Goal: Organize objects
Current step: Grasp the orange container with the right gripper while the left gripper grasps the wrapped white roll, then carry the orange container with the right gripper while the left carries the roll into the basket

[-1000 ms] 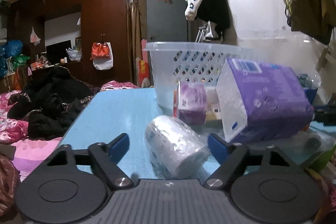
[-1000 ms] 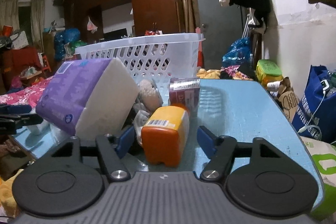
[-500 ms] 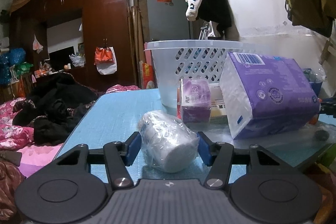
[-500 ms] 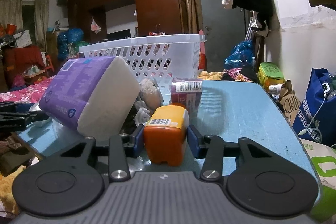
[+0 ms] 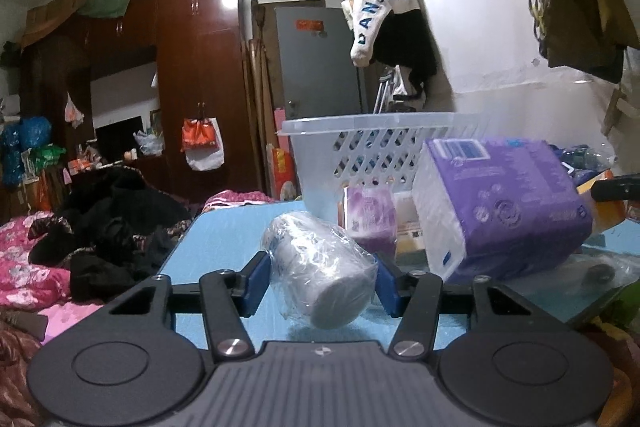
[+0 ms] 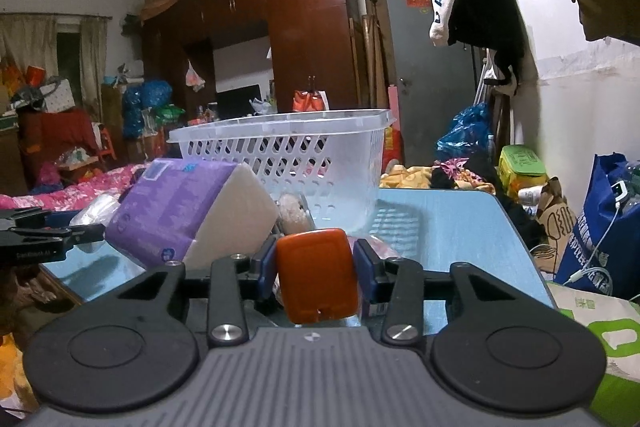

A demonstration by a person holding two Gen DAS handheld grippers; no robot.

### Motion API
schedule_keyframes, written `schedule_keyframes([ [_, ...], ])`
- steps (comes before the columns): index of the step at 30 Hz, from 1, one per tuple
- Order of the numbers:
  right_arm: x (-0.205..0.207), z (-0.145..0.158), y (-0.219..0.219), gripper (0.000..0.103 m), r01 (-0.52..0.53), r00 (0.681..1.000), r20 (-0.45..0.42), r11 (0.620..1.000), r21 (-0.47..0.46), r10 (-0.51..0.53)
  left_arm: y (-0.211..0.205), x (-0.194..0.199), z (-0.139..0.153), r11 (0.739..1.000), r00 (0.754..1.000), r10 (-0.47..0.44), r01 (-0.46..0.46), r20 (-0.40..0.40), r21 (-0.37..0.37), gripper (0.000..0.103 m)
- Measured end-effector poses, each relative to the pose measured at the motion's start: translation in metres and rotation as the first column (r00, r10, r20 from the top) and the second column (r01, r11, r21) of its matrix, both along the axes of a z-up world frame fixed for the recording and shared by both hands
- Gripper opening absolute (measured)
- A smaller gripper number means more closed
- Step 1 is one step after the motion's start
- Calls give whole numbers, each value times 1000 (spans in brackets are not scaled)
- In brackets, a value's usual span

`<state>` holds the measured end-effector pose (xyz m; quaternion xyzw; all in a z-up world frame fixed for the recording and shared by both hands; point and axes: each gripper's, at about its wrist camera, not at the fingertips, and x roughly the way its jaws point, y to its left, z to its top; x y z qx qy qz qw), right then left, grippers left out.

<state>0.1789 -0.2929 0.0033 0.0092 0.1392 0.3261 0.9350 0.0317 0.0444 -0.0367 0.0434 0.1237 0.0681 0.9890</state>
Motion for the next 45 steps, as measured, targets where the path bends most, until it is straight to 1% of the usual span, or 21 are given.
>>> schedule_keyframes([
  [8,-7,7,-3,44,-2,999,36,1000,21,1,-1,-2,6,1000,999,-24,24,26,0,58],
  [12,1,20,-7,44,9,999,52,999,40,-11,1,1,22,999,998,-46,46,50,-17,58],
  [14,7,32,-8,44,9,997,71,999,49,-12,-1,7,34,999,996,-53,54,75,-6,58],
  [16,20,52,-7,44,-14,997,73,997,76,9,-3,18,51,998,993,-69,69,94,1,58],
  [19,40,80,1,44,-27,996,85,995,101,18,-3,46,88,994,988,-102,107,118,-35,58],
  [22,64,108,23,44,-29,993,115,995,91,18,-5,83,118,989,985,-122,131,120,-67,58],
  [24,86,123,43,44,-29,994,104,997,77,21,-6,115,128,986,987,-136,143,90,-85,58],
  [25,95,125,52,44,-26,996,90,998,61,20,-5,137,132,985,989,-136,141,58,-95,58],
  [26,108,126,64,44,-19,997,76,999,40,16,-4,150,130,985,991,-134,136,27,-106,58],
  [29,139,114,91,44,8,1000,15,999,-36,-7,2,195,121,984,988,-130,118,-79,-135,58],
  [33,168,87,113,44,26,997,-64,992,-123,-34,3,222,106,985,981,-117,95,-154,-144,59],
  [36,179,78,118,44,10,994,-106,990,-142,-25,2,230,100,981,970,-145,116,-194,-153,60],
  [37,179,76,120,45,3,993,-115,989,-149,-20,2,232,98,983,970,-136,107,-200,-147,68],
  [38,178,75,120,46,-4,993,-113,988,-154,-14,4,230,96,987,974,-117,93,-193,-130,85],
  [39,176,76,120,49,-5,994,-105,987,-158,-11,5,230,96,989,979,-104,84,-175,-120,93],
  [40,173,76,117,67,-2,996,-93,988,-155,-13,6,226,98,989,983,-101,83,-152,-122,98],
  [41,168,77,113,92,2,997,-82,990,-139,-13,9,219,100,987,986,-106,89,-127,-132,98],
  [42,166,83,110,100,4,998,-66,993,-119,-12,10,212,105,986,989,-107,92,-104,-140,98],
  [43,157,86,105,103,9,999,-45,995,-103,-13,12,202,108,985,991,-106,94,-81,-145,98],
  [45,139,90,91,103,-2,1000,-15,997,-83,1,15,181,115,981,993,-117,110,-33,-161,98],
])
